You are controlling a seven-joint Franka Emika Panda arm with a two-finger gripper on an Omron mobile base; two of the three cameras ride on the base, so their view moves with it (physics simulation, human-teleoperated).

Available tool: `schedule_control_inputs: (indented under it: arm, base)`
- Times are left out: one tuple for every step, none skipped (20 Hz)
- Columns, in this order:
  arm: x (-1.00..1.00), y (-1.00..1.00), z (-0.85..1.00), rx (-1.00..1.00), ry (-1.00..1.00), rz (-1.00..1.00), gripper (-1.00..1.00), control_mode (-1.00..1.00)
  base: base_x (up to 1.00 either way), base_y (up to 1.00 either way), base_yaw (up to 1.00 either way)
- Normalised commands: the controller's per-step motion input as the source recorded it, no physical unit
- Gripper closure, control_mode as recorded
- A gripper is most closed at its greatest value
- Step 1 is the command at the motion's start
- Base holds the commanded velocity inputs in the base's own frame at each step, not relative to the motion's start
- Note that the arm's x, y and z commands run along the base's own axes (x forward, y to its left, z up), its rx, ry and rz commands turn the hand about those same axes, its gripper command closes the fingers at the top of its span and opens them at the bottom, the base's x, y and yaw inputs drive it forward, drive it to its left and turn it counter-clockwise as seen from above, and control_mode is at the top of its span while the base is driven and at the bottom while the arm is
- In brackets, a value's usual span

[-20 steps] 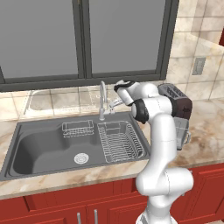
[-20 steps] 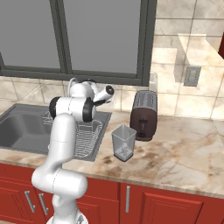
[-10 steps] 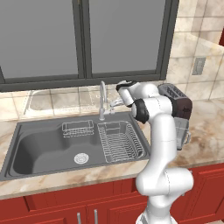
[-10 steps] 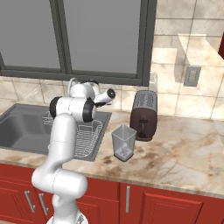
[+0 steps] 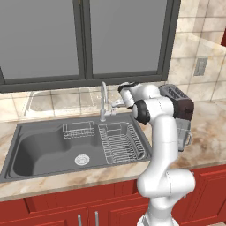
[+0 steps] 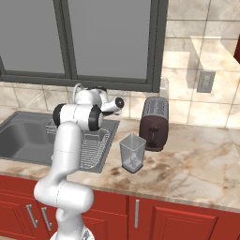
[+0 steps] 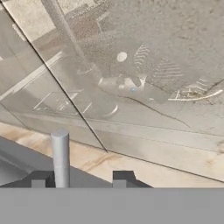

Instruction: Turn on the sink faucet and place the jug under the water for a few seconds to fill it up.

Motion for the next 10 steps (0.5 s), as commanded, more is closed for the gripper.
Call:
schedule_control_inputs:
  arm:
    - [0.01, -0.74, -0.39, 0.05, 0.03, -0.09, 1.0, -1.0]
    - [0.04, -0.72, -0.36, 0.05, 0.05, -0.09, 1.0, -1.0]
    - [0.04, -0.74, -0.39, 0.05, 0.06, -0.09, 1.0, -1.0]
    - [0.0, -0.73, -0.37, 0.06, 0.04, -0.09, 1.0, -1.0]
    - [0.0, -0.75, -0.38, 0.06, 0.04, -0.09, 1.0, -1.0]
    - [0.0, -0.73, -0.37, 0.05, 0.05, -0.09, 1.0, -1.0]
    - [0.0, -0.69, -0.35, 0.05, 0.07, -0.09, 1.0, -1.0]
    - [0.0, -0.7, -0.38, 0.05, 0.07, -0.09, 1.0, -1.0]
    - [0.0, -0.64, -0.39, 0.07, 0.06, -0.08, 1.0, -1.0]
    - [0.0, -0.61, -0.39, 0.06, 0.05, -0.08, 1.0, -1.0]
  base:
    - [0.0, 0.0, 0.0]
    - [0.0, 0.0, 0.0]
    - [0.0, 0.0, 0.0]
    - [0.0, 0.0, 0.0]
    - [0.0, 0.0, 0.0]
    - [0.0, 0.0, 0.0]
    - [0.0, 0.0, 0.0]
    - [0.0, 0.0, 0.0]
    - [0.0, 0.0, 0.0]
    - [0.0, 0.0, 0.0]
